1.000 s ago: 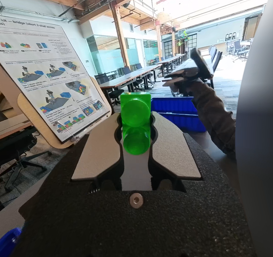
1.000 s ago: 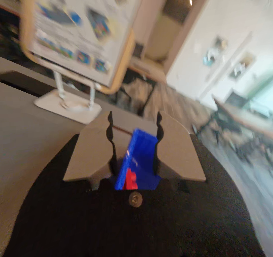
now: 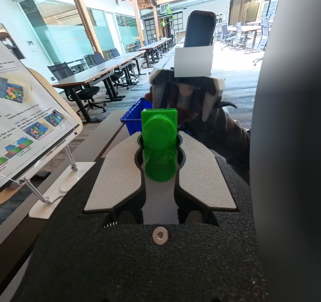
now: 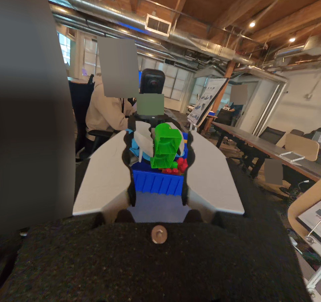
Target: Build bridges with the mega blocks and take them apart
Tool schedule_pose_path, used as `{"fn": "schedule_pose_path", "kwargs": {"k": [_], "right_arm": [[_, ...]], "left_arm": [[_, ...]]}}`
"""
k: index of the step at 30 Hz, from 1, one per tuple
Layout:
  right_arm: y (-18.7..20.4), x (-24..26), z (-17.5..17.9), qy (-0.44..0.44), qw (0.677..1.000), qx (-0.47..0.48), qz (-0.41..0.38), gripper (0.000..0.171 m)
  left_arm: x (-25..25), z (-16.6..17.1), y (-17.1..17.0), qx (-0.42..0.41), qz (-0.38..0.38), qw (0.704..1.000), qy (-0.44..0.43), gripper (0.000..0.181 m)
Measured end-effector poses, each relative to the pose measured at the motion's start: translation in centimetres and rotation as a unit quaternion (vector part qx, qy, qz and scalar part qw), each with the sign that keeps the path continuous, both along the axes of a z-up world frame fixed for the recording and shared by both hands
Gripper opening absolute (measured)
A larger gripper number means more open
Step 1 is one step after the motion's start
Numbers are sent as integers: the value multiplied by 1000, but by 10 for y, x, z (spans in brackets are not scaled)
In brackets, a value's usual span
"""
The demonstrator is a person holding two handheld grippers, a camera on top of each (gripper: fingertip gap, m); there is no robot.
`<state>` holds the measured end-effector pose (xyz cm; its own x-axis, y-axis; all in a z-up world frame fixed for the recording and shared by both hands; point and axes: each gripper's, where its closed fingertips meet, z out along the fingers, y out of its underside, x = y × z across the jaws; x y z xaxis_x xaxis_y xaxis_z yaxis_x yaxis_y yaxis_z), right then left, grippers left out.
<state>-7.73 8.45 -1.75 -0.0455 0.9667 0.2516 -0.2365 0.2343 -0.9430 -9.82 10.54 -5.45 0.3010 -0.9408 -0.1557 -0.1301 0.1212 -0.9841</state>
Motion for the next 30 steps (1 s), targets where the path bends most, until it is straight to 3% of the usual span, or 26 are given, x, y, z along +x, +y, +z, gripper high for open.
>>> {"fn": "schedule_pose_path", "kwargs": {"k": [6, 14, 30], "right_arm": [[-2, -17, -8, 0, 999, -31, 35, 64], [-4, -21, -18, -30, 999, 13, 23, 41], [-6, -17, -14, -27, 999, 16, 23, 39]], "left_arm": [[21, -3, -14, 0, -57, 998, 10, 35], [45, -13, -17, -16, -92, 995, 31, 35], [50, -10, -19, -18, -98, 995, 19, 35]]}}
